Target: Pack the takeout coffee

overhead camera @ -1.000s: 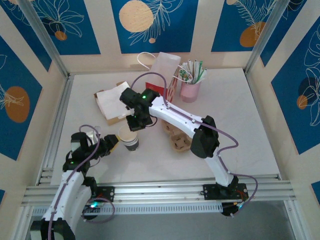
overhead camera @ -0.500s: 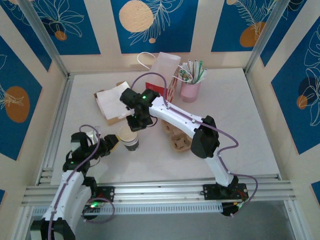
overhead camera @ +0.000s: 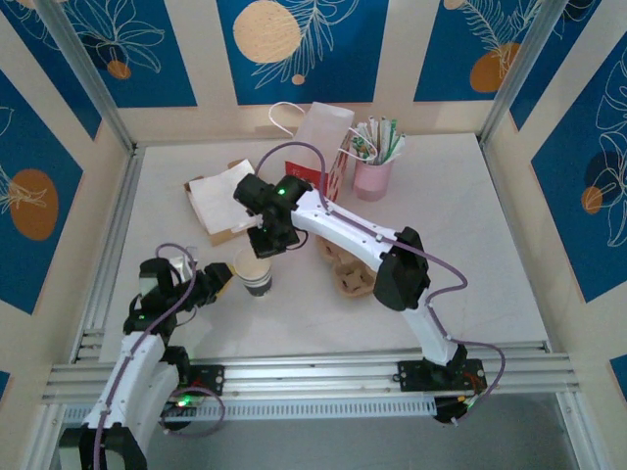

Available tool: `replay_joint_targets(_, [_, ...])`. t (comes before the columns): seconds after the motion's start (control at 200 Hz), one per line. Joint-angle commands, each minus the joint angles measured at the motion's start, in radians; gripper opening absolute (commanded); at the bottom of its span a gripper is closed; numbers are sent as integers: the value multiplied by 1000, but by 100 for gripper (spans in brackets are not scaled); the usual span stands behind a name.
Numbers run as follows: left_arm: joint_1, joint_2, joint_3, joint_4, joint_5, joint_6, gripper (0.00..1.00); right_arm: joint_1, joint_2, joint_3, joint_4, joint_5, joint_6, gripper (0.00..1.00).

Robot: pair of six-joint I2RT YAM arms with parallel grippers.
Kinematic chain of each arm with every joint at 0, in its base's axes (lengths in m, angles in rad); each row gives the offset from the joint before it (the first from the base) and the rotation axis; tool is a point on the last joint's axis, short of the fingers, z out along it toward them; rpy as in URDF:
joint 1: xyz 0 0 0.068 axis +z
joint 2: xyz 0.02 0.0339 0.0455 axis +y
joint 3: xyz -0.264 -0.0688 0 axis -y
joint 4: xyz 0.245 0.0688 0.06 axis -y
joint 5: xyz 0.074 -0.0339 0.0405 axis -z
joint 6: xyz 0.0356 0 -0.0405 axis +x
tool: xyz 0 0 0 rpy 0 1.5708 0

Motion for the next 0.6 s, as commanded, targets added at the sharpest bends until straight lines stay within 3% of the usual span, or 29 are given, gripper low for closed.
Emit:
replay_joint_targets(0.0, [13,5,-5,2,5,12,49,7,-43,16,-24,5,1,3])
replay_joint_targets(0.595, [12,-14,4,-52,-7,43,49,-20,-84,11,5,-75,6,0])
